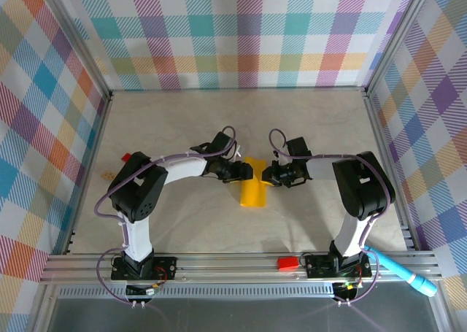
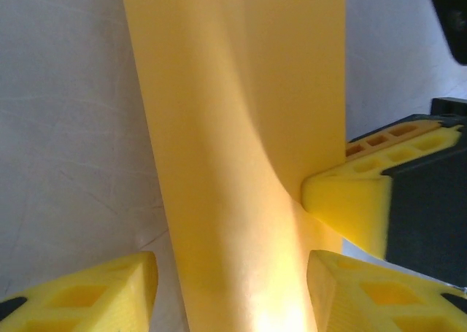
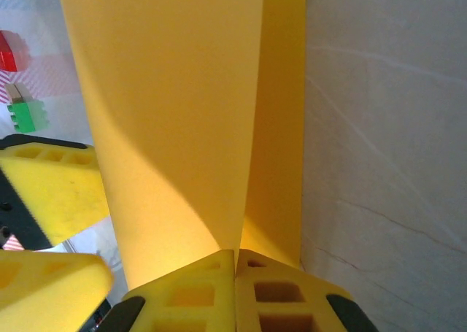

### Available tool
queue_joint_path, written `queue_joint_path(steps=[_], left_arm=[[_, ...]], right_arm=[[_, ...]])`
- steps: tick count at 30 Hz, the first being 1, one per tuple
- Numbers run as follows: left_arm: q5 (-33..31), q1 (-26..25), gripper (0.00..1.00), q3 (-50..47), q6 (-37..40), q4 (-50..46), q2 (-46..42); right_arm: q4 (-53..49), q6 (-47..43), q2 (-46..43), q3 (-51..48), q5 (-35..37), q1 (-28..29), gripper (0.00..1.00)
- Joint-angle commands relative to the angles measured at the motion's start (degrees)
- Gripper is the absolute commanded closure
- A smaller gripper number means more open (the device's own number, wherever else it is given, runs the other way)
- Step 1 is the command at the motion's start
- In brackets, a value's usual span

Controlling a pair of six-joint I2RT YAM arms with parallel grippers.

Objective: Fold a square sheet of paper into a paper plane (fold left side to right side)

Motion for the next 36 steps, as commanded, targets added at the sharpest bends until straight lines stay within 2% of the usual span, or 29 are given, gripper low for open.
queue_joint_path(steps=[1,7,11,15,22,36], left_arm=[[-1.4,-1.2,0.47,1.7,1.1,-2.9,1.8],[-6.3,-2.3,0.59,1.6,1.4,-6.1,4.5],[-9.7,-3.4,0.58,1.3,1.1,-7.7,5.6],[-13.6,-4.5,0.60,1.4,0.0,-9.0,6.4],[-15.1,-4.9,0.61,0.3,-4.1,-7.5,7.9],[-14.9,-5.6,0.60,1.9,-3.7,-9.0,9.2]], right_arm=[[-0.9,-0.8,0.7,1.2,-0.1,0.5,0.91],[-2.7,-1.2,-1.1,1.2,2.0,0.4,0.82],[-5.6,-2.2,-5.0,0.9,6.8,0.1,0.70],[-7.9,-2.4,-9.7,-0.4,11.1,-1.0,0.62],[-9.4,-2.5,-15.8,-1.8,14.1,-2.4,0.58],[-8.6,-2.2,-16.0,-2.5,13.5,-2.6,0.58]])
